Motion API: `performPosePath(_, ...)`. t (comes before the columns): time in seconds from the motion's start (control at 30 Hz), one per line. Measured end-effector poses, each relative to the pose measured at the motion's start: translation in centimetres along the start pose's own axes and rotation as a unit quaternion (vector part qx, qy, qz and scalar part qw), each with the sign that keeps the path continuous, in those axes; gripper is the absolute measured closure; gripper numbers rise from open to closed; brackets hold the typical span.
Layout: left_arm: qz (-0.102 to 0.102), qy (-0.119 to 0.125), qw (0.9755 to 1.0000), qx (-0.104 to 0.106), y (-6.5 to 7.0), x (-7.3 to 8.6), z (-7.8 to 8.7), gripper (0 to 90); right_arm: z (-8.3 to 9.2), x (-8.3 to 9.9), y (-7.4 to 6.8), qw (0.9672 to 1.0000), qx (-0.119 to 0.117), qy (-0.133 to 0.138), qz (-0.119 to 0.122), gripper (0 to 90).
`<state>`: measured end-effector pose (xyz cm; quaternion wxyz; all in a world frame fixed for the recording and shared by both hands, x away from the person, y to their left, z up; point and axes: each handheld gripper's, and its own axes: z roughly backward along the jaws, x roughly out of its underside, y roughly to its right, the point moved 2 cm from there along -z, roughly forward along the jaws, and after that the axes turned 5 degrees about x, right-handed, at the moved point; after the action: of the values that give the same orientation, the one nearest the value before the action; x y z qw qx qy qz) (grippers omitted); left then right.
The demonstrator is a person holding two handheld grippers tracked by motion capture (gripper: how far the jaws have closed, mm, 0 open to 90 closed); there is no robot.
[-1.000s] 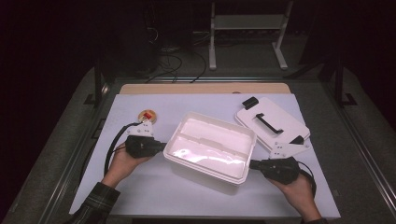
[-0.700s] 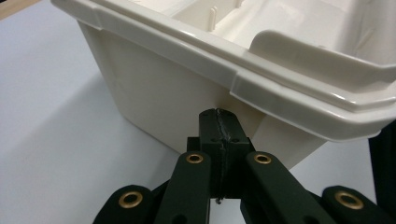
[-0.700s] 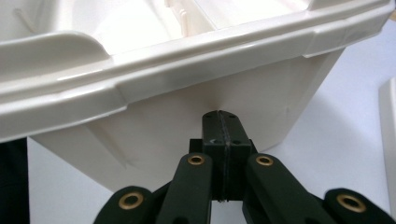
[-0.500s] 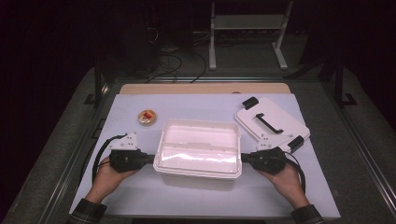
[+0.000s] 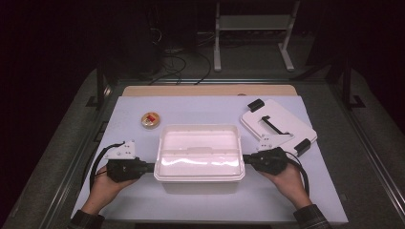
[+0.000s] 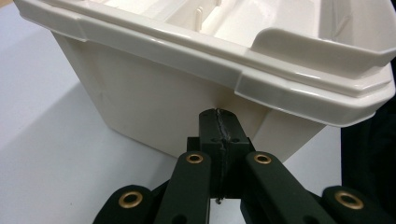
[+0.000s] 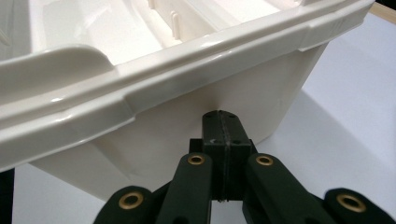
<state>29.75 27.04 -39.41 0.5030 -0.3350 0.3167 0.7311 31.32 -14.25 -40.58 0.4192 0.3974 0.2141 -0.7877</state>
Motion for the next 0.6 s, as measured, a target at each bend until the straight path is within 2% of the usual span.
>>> performPosePath(0.13, 0.003, 0.001, 1.0000, 0.001, -0.1, 0.0, 0.1, 89.6, 0.0, 0.0, 0.0, 1.0000, 0.002, 0.001, 0.000, 89.6)
performPosePath(0.2, 0.005, 0.001, 1.0000, -0.003, -0.2, 0.0, 0.2, 84.1, 0.0, 0.1, 0.0, 1.0000, 0.002, 0.003, -0.004, 86.9)
performPosePath(0.23, 0.006, -0.006, 0.9999, -0.012, -0.5, 0.1, 0.4, 80.4, 0.0, 0.2, 0.3, 0.9998, 0.014, 0.001, -0.013, 78.3)
performPosePath(0.33, 0.013, -0.003, 0.9997, -0.019, -0.7, 0.2, 0.7, 71.5, 0.1, 0.4, 0.5, 0.9995, 0.024, -0.001, -0.018, 73.6)
performPosePath(0.37, 0.018, -0.005, 0.9994, -0.028, -1.0, 0.3, 1.0, 66.6, 0.2, 0.7, 0.7, 0.9989, 0.038, -0.004, -0.027, 66.2)
performPosePath(0.4, 0.018, -0.005, 0.9994, -0.028, -1.0, 0.3, 1.0, 63.3, 0.2, 0.7, 0.7, 0.9989, 0.038, -0.004, -0.027, 66.2)
performPosePath(0.43, 0.020, -0.010, 0.9991, -0.036, -1.4, 0.4, 1.4, 58.5, 0.2, 1.1, 0.9, 0.9978, 0.056, -0.012, -0.033, 57.1)
performPosePath(0.47, 0.020, -0.010, 0.9991, -0.036, -1.4, 0.4, 1.4, 55.3, 0.2, 1.1, 0.9, 0.9978, 0.056, -0.012, -0.033, 57.1)
performPosePath(0.5, 0.022, -0.013, 0.9988, -0.041, -1.6, 0.4, 1.7, 55.3, 0.3, 1.4, 1.0, 0.9974, 0.060, -0.017, -0.036, 54.7)
performPosePath(0.53, 0.023, -0.015, 0.9985, -0.047, -1.9, 0.3, 2.2, 49.0, 0.4, 2.1, 1.1, 0.9956, 0.077, -0.035, -0.039, 45.0)
performPosePath(0.6, 0.024, -0.017, 0.9983, -0.049, -2.2, 0.1, 2.6, 44.6, 0.5, 2.9, 1.2, 0.9941, 0.089, -0.045, -0.042, 40.9)
